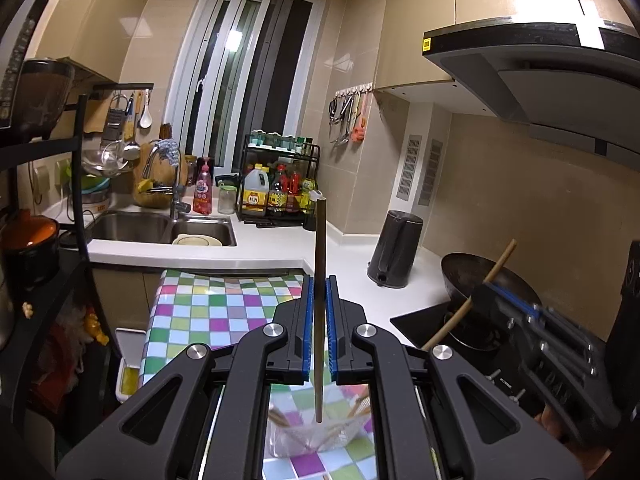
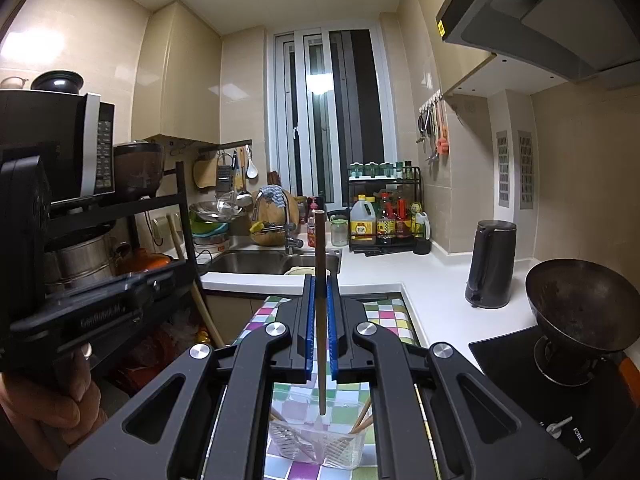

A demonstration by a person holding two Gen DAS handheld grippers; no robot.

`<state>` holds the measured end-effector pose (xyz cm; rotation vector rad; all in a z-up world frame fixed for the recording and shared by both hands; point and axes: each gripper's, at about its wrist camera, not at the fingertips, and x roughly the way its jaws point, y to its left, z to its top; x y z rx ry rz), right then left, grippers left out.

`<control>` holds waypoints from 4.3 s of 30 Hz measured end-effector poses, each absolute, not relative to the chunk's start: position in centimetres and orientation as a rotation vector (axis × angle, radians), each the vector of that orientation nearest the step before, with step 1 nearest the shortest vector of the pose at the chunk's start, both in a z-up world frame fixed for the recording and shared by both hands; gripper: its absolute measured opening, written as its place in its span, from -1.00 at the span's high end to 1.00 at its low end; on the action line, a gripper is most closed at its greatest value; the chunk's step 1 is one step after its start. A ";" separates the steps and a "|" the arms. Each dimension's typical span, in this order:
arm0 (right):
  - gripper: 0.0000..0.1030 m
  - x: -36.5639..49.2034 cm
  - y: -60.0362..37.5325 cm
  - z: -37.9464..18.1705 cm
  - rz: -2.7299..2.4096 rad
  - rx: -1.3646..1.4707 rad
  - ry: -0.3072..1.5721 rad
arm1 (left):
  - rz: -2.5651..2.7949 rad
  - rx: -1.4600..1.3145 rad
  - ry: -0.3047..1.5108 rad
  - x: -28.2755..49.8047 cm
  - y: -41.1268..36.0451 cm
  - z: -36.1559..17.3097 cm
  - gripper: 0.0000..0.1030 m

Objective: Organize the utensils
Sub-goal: 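Carry both held chopsticks over the clear container, then open both tools to drop the chopsticks into the container, then move both open tools back toward the white spoon and last chopstick, then close the right tool on the wooden chopstick while the left grasps the white spoon, then hold the spoon in the left tool and chopstick in the right tool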

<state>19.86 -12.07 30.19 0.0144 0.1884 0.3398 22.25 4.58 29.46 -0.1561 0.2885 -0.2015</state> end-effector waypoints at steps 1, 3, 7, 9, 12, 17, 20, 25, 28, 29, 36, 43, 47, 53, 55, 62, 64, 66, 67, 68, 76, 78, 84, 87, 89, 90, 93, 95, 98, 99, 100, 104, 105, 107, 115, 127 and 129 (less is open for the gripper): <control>0.89 20.4 -12.1 29.7 0.338 0.015 0.197 | -0.195 -0.148 0.295 23.2 4.4 29.1 0.88; 0.89 21.5 -12.0 28.3 0.331 0.010 0.218 | -0.183 -0.132 0.317 24.9 3.9 28.0 0.88; 0.89 23.6 -12.1 25.4 0.322 0.019 0.272 | -0.158 -0.066 0.365 27.3 2.9 25.3 0.88; 0.89 24.3 -12.1 24.2 0.322 0.018 0.293 | -0.150 -0.046 0.394 28.1 2.7 23.7 0.88; 0.89 25.2 -12.0 22.6 0.322 0.011 0.320 | -0.148 -0.036 0.430 28.9 2.6 22.0 0.88; 0.89 26.1 -12.0 20.5 0.321 0.012 0.361 | -0.154 -0.011 0.473 29.4 2.2 19.7 0.88; 0.89 26.5 -12.0 19.5 0.321 0.015 0.382 | -0.157 -0.012 0.491 29.6 2.1 19.0 0.88; 0.88 26.8 -11.5 18.5 0.322 -0.006 0.421 | -0.178 -0.006 0.537 30.2 1.7 17.8 0.88; 0.73 26.8 -11.7 18.2 0.312 0.002 0.446 | -0.183 -0.028 0.562 30.0 1.9 17.7 0.64; 0.72 26.5 -11.8 18.3 0.309 0.005 0.446 | -0.177 -0.029 0.554 29.7 2.0 17.8 0.52; 0.48 23.0 -12.2 20.3 0.298 -0.007 0.404 | -0.159 -0.045 0.489 25.3 3.0 20.4 0.50; 0.46 17.7 -12.9 21.6 0.305 0.004 0.364 | -0.144 -0.058 0.413 18.1 3.7 21.5 0.50; 0.46 14.3 -13.4 21.2 0.314 0.011 0.352 | -0.132 -0.077 0.398 14.0 4.5 20.5 0.50; 0.56 9.9 -13.4 18.0 0.336 0.010 0.394 | -0.104 -0.127 0.439 9.7 5.7 16.4 0.65; 0.71 8.8 -13.4 16.4 0.336 0.016 0.424 | -0.094 -0.134 0.464 8.8 5.8 14.8 0.65; 0.74 5.6 -12.5 9.4 0.317 0.004 0.548 | -0.050 -0.142 0.489 5.5 6.4 10.8 0.65; 0.74 4.9 -12.3 7.2 0.309 -0.005 0.585 | -0.044 -0.148 0.512 5.1 6.6 9.5 0.65; 0.74 4.3 -11.9 5.1 0.303 -0.022 0.622 | -0.045 -0.153 0.547 5.1 6.6 8.2 0.65; 0.74 4.1 -11.7 4.2 0.304 -0.032 0.636 | -0.047 -0.151 0.558 5.3 6.6 7.8 0.65; 0.71 3.9 -11.5 3.3 0.301 -0.050 0.648 | -0.049 -0.149 0.566 5.5 6.7 7.6 0.65; 0.41 3.5 -10.8 -0.7 0.322 -0.080 0.725 | -0.057 -0.225 0.622 6.6 7.7 6.2 0.65; 0.41 3.5 -10.6 -1.0 0.320 -0.090 0.733 | -0.061 -0.233 0.634 6.7 7.6 5.9 0.65; 0.61 3.8 -11.0 -1.4 0.298 -0.081 0.746 | -0.109 -0.240 0.666 7.0 6.3 4.9 0.65; 0.75 3.8 -11.4 -1.4 0.293 -0.074 0.746 | -0.151 -0.258 0.687 7.2 5.2 4.2 0.64; 0.88 3.8 -11.7 -1.4 0.288 -0.075 0.747 | -0.177 -0.260 0.700 7.3 4.3 3.7 0.64; 0.88 3.8 -11.7 -1.4 0.288 -0.075 0.747 | -0.190 -0.258 0.706 7.4 3.7 3.3 0.64; 0.90 3.8 -12.1 -1.4 0.266 -0.080 0.739 | -0.221 -0.261 0.728 7.4 2.4 2.4 0.63; 0.90 3.8 -12.8 -1.2 0.241 -0.072 0.730 | -0.238 -0.266 0.742 7.5 1.5 1.7 0.43; 0.90 4.1 -13.9 -1.1 0.213 -0.060 0.724 | -0.258 -0.262 0.768 7.7 0.0 0.6 0.38; 0.90 4.2 -14.3 -1.1 0.206 -0.060 0.723 | -0.255 -0.252 0.778 7.8 -0.4 0.3 0.38; 0.90 4.3 -14.7 -1.1 0.198 -0.059 0.722 | -0.250 -0.244 0.786 7.9 -0.7 0.0 0.38; 0.90 4.6 -15.7 -1.2 0.184 -0.047 0.725 | -0.234 -0.221 0.832 8.2 -1.7 -1.2 0.39; 0.90 4.6 -15.9 -1.3 0.184 -0.046 0.726 | -0.226 -0.211 0.826 8.1 -1.8 -1.2 0.39; 0.90 4.6 -16.1 -1.3 0.183 -0.043 0.725 | -0.212 -0.176 0.821 7.9 -2.4 -1.3 0.47; 0.90 4.4 -15.6 -1.5 0.204 -0.043 0.724 | -0.146 -0.116 0.802 7.5 -2.4 -1.2 0.72; 0.89 4.2 -14.9 -1.5 0.198 -0.041 0.723 | 0.037 -0.060 0.758 6.2 1.7 -1.0 0.81; 0.87 4.2 -14.9 -1.5 0.192 -0.042 0.721 | 0.040 -0.063 0.756 6.1 1.8 -1.0 0.81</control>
